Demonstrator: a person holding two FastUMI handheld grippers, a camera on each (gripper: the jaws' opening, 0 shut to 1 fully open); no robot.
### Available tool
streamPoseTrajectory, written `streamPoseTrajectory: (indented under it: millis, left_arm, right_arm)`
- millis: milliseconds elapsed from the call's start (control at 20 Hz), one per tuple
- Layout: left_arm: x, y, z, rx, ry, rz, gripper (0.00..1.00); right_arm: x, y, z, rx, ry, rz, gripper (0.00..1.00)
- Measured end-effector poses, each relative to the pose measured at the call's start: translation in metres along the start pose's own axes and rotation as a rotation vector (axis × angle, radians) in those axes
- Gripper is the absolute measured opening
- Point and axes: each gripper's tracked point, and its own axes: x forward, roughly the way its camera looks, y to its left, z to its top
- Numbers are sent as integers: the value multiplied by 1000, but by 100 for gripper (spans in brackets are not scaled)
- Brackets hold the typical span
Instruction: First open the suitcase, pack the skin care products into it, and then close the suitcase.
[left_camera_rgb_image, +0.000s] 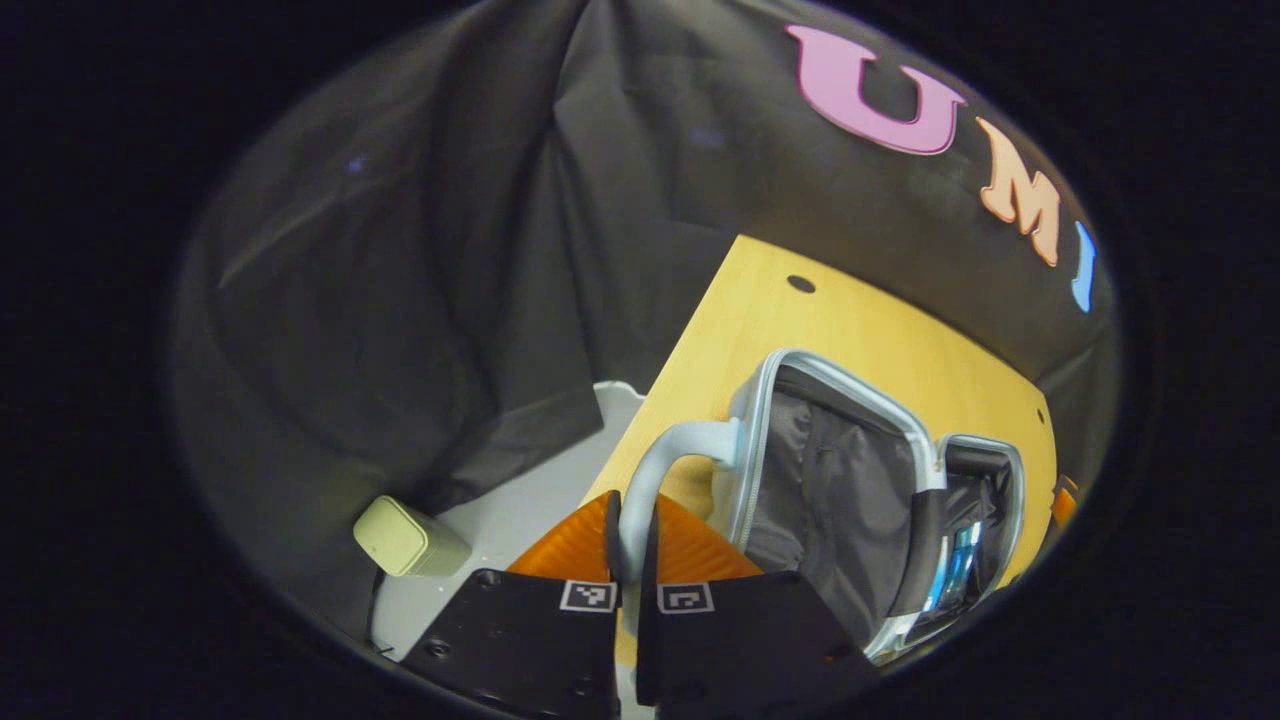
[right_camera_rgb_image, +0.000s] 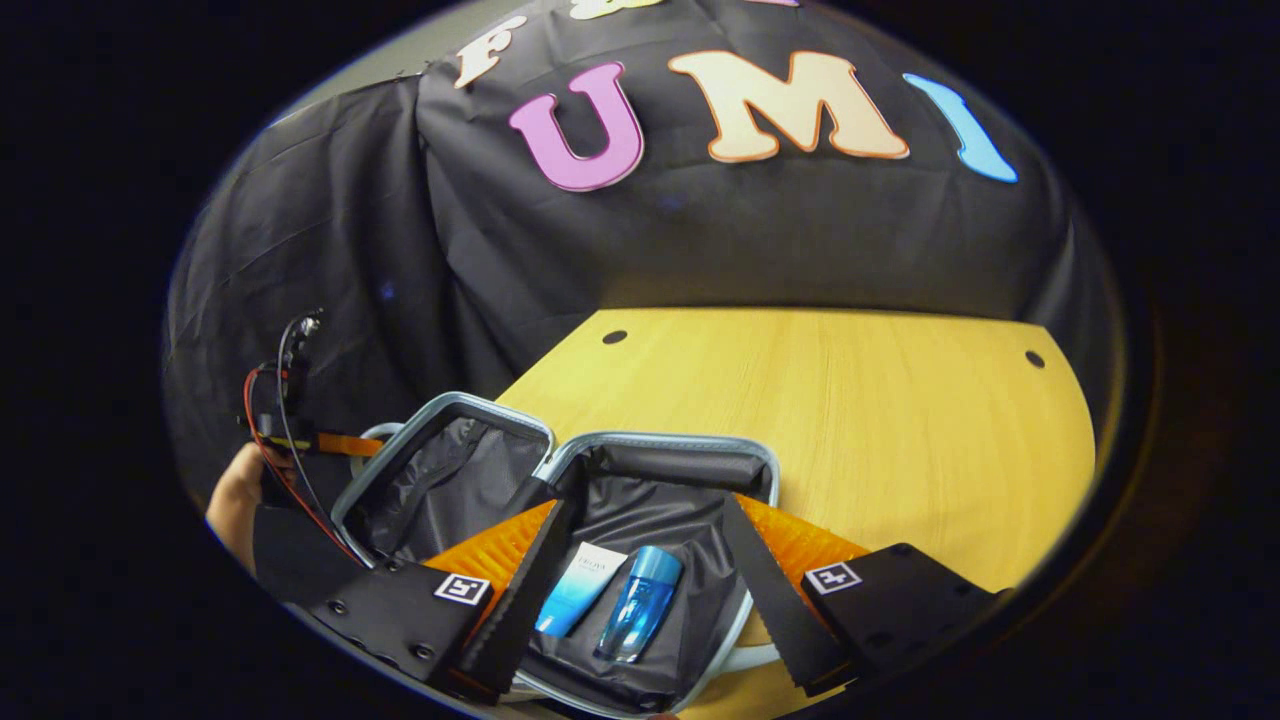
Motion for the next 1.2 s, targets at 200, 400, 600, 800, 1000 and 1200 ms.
streamPoseTrajectory:
  millis: [200, 400, 600, 800, 1000, 1200]
  left_arm:
    - [-48, -37, 36, 74, -97, -14, 0]
    - [-96, -91, 69, 144, -186, -46, 0]
    - [-130, -154, 78, 188, -239, -109, 0]
    - [-151, -214, 76, 269, -269, -149, 0]
    - [-167, -270, 72, 285, -286, -234, 0]
    - [-174, -318, 61, 281, -285, -321, 0]
  right_arm:
    - [-22, -10, 16, -50, -75, 21, 98]
    - [-48, -32, 21, -78, -106, 37, 98]
    - [-74, -60, 27, -66, -133, 42, 98]
    - [-95, -90, 29, -47, -151, 30, 98]
    - [-113, -113, 29, -32, -164, 15, 98]
    - [-127, -130, 29, -25, -177, 1, 98]
